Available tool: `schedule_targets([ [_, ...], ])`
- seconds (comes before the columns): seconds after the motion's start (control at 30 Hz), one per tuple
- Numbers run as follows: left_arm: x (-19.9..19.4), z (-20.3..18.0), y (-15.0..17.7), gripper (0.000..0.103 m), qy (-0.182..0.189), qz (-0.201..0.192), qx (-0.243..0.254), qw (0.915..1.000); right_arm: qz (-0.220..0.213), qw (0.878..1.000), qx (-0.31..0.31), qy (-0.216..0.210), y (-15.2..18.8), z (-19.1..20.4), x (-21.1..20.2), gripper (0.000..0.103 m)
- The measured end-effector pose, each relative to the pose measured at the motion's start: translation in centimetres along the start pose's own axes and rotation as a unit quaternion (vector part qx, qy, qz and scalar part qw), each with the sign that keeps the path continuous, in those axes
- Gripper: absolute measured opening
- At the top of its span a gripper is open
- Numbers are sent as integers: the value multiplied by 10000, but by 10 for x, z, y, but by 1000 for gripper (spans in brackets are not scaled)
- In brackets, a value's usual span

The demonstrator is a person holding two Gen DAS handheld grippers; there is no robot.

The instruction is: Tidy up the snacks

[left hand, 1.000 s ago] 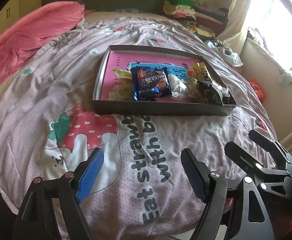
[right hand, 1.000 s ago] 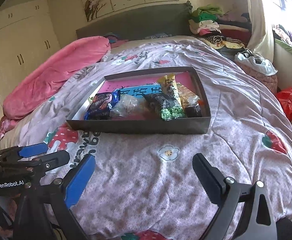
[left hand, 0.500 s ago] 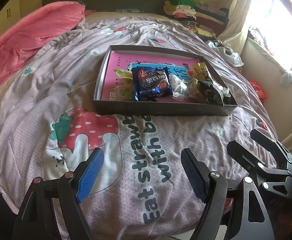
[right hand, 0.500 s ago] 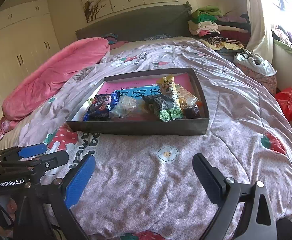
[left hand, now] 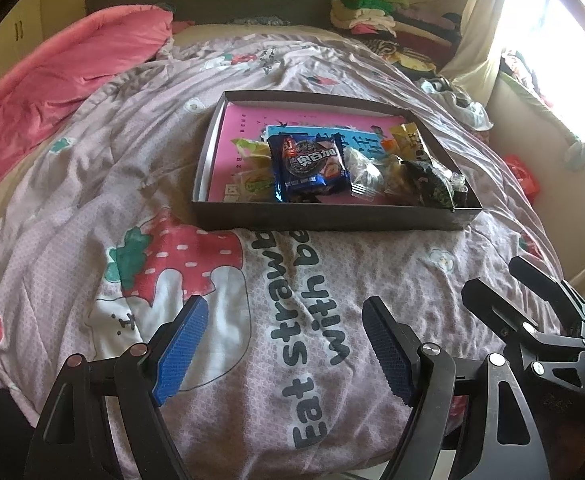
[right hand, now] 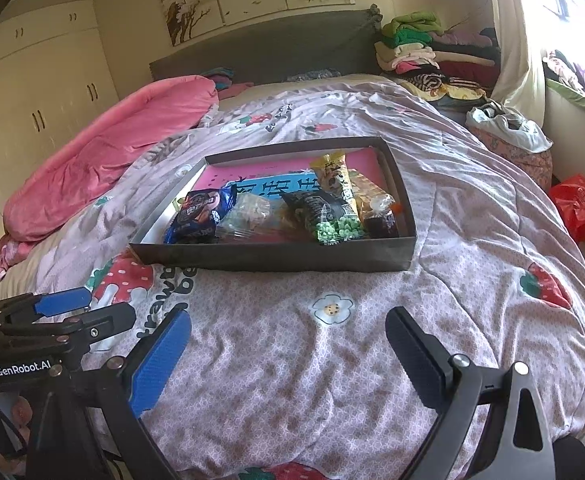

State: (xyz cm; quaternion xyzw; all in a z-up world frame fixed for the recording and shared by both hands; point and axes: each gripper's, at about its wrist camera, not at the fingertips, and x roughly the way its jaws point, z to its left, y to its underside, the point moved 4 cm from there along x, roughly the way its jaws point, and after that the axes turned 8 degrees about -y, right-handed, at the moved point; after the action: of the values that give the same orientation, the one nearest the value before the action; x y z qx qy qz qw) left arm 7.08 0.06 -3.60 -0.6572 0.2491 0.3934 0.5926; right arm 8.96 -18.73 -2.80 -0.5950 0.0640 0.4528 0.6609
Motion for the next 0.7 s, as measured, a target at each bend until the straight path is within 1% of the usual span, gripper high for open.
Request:
schedule_targets([
  [0.43, 5, 1, 2, 80, -88, 109, -12, 9999, 8, 10000, 9, 32, 1, 0, 1, 98],
  [0.7, 9, 1, 3, 80, -13, 142, 3, 9999, 31, 9999, 57, 83, 1, -5, 4, 98],
])
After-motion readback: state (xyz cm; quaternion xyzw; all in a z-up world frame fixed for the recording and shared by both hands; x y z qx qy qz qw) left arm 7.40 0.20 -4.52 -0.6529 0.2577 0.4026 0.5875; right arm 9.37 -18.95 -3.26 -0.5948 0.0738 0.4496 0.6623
